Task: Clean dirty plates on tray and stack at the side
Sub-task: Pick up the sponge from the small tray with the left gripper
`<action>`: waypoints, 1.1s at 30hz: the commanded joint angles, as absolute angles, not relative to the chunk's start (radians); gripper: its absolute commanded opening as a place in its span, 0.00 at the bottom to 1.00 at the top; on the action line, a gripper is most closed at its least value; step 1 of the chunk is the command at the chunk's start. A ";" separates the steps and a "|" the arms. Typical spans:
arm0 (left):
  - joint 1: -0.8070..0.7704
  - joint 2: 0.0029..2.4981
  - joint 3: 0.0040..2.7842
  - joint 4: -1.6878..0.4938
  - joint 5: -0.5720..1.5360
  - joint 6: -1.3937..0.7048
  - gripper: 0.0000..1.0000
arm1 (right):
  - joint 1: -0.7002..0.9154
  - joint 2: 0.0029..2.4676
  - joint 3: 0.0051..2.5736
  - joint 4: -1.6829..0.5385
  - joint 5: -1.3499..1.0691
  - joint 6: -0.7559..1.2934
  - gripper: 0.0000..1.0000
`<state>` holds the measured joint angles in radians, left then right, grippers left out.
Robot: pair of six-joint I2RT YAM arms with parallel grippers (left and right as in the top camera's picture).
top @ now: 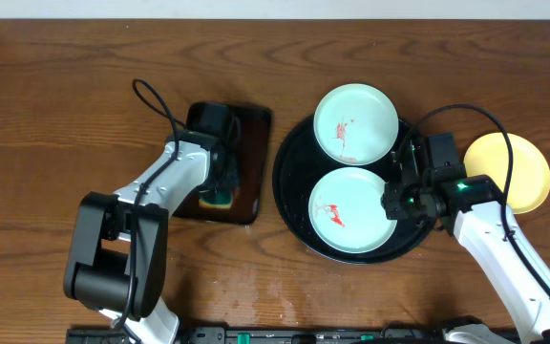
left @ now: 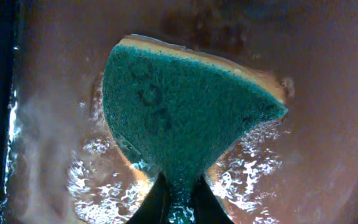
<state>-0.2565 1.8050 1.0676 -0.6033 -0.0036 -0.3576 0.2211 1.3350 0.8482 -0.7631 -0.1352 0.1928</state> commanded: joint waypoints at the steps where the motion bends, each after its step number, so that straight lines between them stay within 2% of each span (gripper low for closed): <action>1: -0.253 1.805 1.083 -0.617 0.067 -0.328 0.07 | 0.228 1.326 0.855 -0.765 -0.144 0.186 0.37; 5: -0.253 1.726 1.093 -0.631 0.083 -0.328 0.08 | 0.228 1.326 0.855 -0.771 -0.143 0.186 0.37; 6: -0.253 1.704 1.093 -0.633 0.083 -0.328 0.17 | 0.228 1.326 0.855 -0.773 -0.143 0.186 0.37; 8: -0.253 1.682 1.093 -0.637 0.082 -0.328 0.49 | 0.228 1.326 0.855 -0.776 -0.143 0.186 0.37; 9: -0.253 1.677 1.093 -0.640 0.082 -0.325 0.54 | 0.228 1.326 0.855 -0.778 -0.143 0.186 0.37; 14: -0.253 1.695 1.065 -0.639 0.059 -0.325 0.57 | 0.228 1.326 0.855 -0.779 -0.143 0.186 0.38; 17: -0.254 1.736 1.024 -0.587 0.057 -0.326 0.56 | 0.228 1.326 0.855 -0.780 -0.143 0.186 0.38; 19: -0.254 1.773 1.003 -0.549 0.069 -0.326 0.49 | 0.228 1.326 0.855 -0.779 -0.143 0.186 0.39; 20: -0.254 1.792 0.995 -0.535 0.079 -0.326 0.40 | 0.228 1.326 0.855 -0.779 -0.143 0.186 0.39; 22: -0.254 1.823 0.991 -0.530 0.082 -0.326 0.15 | 0.228 1.326 0.855 -0.780 -0.143 0.186 0.39; 23: -0.253 1.833 0.991 -0.532 0.084 -0.326 0.08 | 0.228 1.326 0.855 -0.783 -0.143 0.186 0.39; 33: -0.253 1.761 1.074 -0.640 0.083 -0.310 0.07 | 0.228 1.333 0.847 -0.800 0.044 0.187 0.40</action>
